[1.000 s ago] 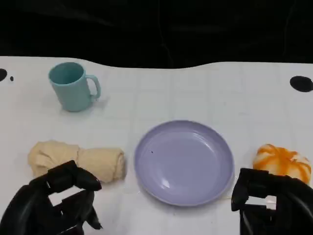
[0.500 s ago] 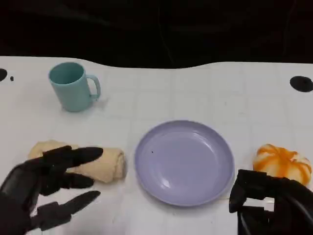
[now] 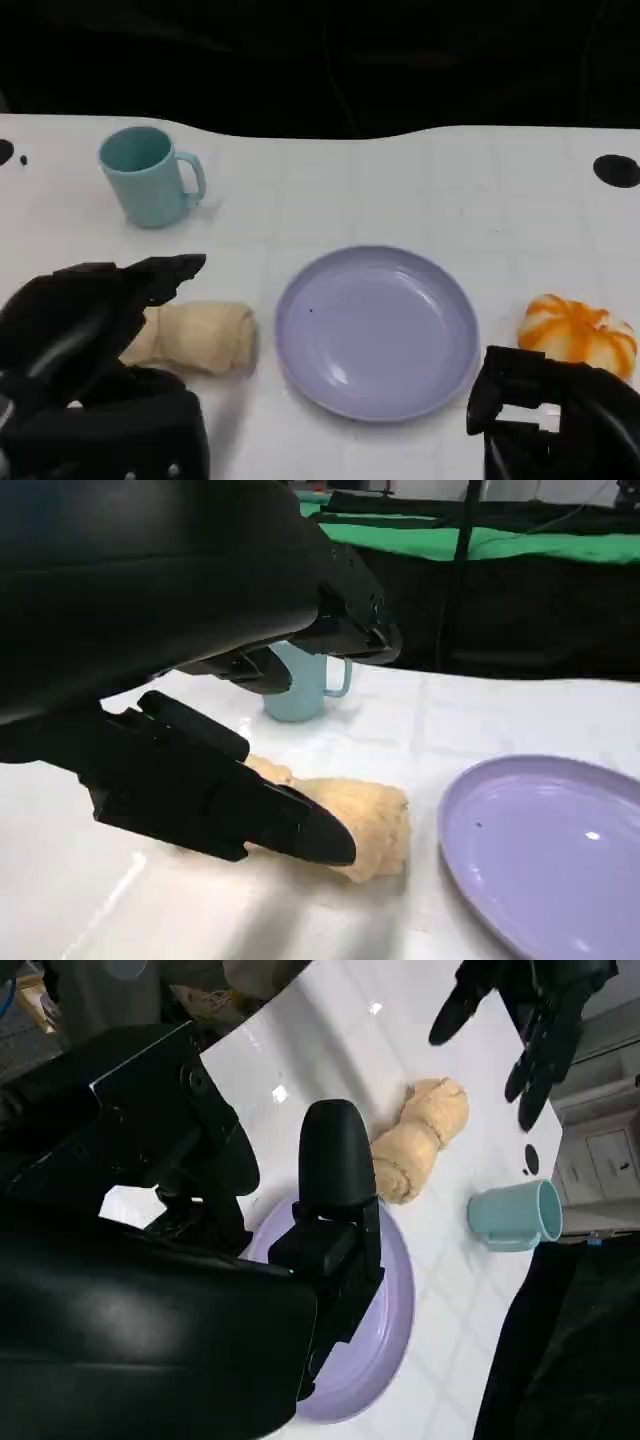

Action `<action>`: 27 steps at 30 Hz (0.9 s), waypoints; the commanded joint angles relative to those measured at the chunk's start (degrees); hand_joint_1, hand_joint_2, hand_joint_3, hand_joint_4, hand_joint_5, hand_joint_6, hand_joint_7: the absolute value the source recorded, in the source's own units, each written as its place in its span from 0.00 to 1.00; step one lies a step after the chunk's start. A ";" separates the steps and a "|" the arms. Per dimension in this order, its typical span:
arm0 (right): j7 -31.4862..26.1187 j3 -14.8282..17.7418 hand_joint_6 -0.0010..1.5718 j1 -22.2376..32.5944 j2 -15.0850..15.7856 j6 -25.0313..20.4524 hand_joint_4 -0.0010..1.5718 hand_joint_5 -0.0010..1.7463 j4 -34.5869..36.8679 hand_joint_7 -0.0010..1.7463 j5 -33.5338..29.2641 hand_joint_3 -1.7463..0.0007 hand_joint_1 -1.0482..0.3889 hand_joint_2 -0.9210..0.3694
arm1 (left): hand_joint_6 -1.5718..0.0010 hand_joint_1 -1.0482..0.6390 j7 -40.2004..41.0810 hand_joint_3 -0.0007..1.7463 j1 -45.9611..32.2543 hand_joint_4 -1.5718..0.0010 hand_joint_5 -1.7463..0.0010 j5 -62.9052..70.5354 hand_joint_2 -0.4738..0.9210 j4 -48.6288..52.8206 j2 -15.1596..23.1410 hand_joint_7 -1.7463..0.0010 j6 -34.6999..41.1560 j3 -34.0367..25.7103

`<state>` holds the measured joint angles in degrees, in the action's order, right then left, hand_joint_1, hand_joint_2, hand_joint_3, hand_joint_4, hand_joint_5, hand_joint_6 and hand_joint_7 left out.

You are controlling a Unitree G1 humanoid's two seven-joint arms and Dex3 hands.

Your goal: Grasp the towel on the left side of the plate with the left hand and place it into the plate.

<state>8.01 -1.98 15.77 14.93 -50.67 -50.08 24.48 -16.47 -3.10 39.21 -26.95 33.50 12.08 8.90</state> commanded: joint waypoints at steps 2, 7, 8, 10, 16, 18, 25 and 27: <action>-0.74 0.45 0.42 -0.18 -0.12 -1.22 0.52 1.00 -0.97 0.94 0.53 0.17 0.79 0.32 | 0.82 0.26 -2.66 0.01 6.58 0.80 0.90 7.69 0.99 7.07 -0.56 1.00 1.22 5.06; -0.81 0.86 0.42 -0.51 -0.54 -2.09 0.52 1.00 -0.85 0.94 1.16 0.17 0.79 0.32 | 0.83 0.29 -6.60 0.00 13.67 0.80 0.91 8.74 0.99 17.46 -2.38 1.00 2.96 8.29; -0.81 0.78 0.42 -0.64 -0.47 -2.14 0.52 1.00 -0.79 0.94 1.09 0.17 0.79 0.32 | 0.83 0.29 -6.75 0.00 15.20 0.80 0.91 8.69 0.99 20.31 -2.57 1.00 2.56 8.97; -0.89 0.66 0.42 -0.98 -0.45 -2.37 0.52 1.00 -0.68 0.94 1.02 0.17 0.79 0.32 | 0.82 0.30 -6.17 0.00 17.47 0.79 0.92 8.50 0.99 25.01 -2.98 1.00 1.52 10.01; -0.75 0.28 0.42 -1.21 -0.82 -2.04 0.52 1.00 0.08 0.94 0.97 0.17 0.78 0.33 | 0.80 0.30 -1.67 0.00 22.94 0.75 0.93 7.23 0.98 41.24 -5.47 0.99 -2.72 12.55; -0.64 0.31 0.42 -0.97 -0.89 -1.89 0.52 1.00 0.02 0.94 1.04 0.17 0.78 0.33 | 0.81 0.31 -1.70 0.01 24.16 0.76 0.94 6.94 1.00 44.67 -6.30 1.00 -2.67 13.15; -0.65 0.73 0.43 1.20 -1.04 -0.72 0.52 1.00 -0.96 0.94 0.78 0.17 0.78 0.33 | 0.67 0.40 3.28 0.05 25.22 0.60 0.88 5.36 1.00 54.63 -8.36 0.96 -7.54 15.05; -0.65 1.06 0.43 1.59 -1.12 -0.76 0.52 1.00 -1.31 0.94 1.02 0.17 0.78 0.33 | 0.55 0.44 7.06 0.10 24.63 0.56 0.67 4.65 1.00 56.36 -9.09 0.96 -9.29 14.87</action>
<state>7.21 -1.88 16.88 13.60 -52.19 -50.46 25.06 -12.28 23.64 45.19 26.39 25.31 4.95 23.34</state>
